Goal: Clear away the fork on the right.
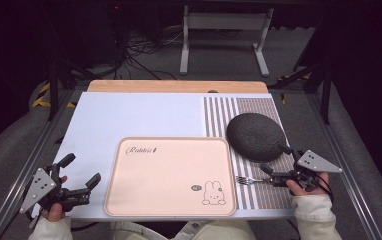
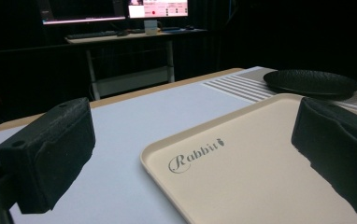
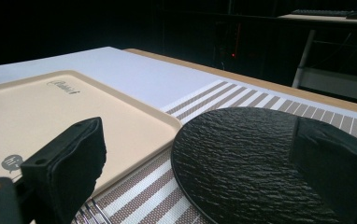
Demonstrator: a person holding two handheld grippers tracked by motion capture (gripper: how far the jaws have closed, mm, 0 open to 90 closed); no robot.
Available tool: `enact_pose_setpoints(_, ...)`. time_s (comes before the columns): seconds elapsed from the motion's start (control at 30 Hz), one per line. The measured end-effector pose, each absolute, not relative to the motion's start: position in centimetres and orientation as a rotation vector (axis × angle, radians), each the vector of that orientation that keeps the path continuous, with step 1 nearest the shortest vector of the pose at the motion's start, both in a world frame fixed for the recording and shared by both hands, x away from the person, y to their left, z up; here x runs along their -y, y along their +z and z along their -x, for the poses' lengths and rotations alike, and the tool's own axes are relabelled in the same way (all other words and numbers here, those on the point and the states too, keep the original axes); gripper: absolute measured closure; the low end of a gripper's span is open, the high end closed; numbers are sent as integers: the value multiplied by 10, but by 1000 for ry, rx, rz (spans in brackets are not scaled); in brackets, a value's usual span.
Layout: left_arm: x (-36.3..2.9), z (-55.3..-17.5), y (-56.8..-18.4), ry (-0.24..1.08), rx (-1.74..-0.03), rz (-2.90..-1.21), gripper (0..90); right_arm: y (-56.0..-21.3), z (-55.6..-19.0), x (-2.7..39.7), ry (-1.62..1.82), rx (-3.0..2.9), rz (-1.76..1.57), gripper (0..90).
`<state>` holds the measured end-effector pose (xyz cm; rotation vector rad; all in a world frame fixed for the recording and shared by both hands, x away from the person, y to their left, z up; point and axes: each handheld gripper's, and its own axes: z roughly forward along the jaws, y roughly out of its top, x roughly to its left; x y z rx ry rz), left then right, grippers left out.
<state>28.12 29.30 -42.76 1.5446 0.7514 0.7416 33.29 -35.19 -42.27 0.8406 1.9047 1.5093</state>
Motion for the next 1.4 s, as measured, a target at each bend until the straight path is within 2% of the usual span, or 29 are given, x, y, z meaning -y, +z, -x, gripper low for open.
enact_pose_setpoints(0.73,-291,-282,-427,740,-746,-1555,2,-420,-333,352,1502,-1906,-842,45)
enact_pose_setpoints(1.4,-291,-282,-427,741,-748,-1557,2,-393,-358,341,1505,-2020,-790,19)
